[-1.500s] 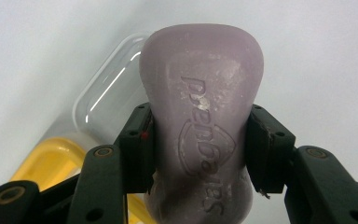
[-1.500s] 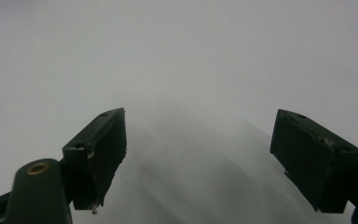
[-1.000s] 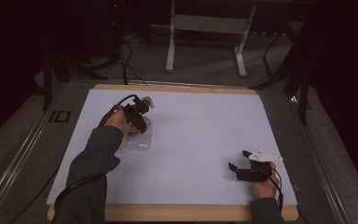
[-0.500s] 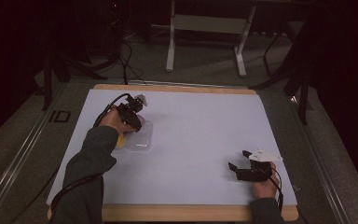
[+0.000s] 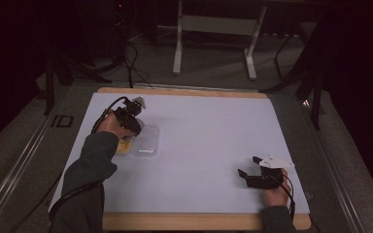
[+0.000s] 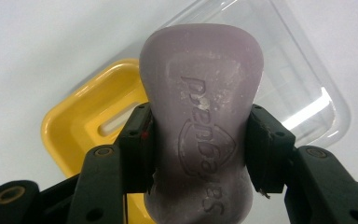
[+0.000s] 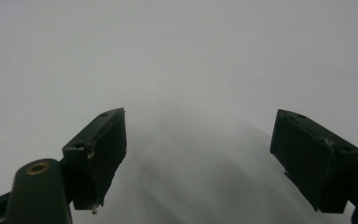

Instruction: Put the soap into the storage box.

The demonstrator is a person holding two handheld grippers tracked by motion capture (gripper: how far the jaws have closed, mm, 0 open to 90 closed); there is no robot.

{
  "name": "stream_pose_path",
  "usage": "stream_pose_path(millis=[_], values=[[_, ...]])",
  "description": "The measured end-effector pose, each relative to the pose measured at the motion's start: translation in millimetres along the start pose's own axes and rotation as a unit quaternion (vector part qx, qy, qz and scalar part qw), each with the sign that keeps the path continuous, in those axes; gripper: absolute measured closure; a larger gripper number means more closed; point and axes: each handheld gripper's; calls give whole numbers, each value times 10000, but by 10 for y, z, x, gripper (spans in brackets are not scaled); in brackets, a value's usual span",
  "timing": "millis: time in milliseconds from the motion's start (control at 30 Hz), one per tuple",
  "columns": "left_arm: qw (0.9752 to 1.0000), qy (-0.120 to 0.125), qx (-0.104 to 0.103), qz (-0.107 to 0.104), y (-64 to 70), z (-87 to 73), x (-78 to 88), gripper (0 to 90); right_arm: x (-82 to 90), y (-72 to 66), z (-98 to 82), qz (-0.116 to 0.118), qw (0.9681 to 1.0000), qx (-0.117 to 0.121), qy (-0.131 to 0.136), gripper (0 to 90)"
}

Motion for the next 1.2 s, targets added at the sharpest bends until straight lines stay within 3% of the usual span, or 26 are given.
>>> stream_pose_path(millis=[600,1200], values=[[9995,137,274,110,-158,-103,93,502,0,2,0,6,10000,-4,-1,181],[9967,176,778,125,-285,-241,40,502,0,2,0,5,10000,-6,0,181]])
Point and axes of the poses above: each handheld gripper's, and its own axes: x roughly backward along the jaws, z roughly out of its top, y roughly to its right, and after that the axes turned 5 degrees about y, right-handed
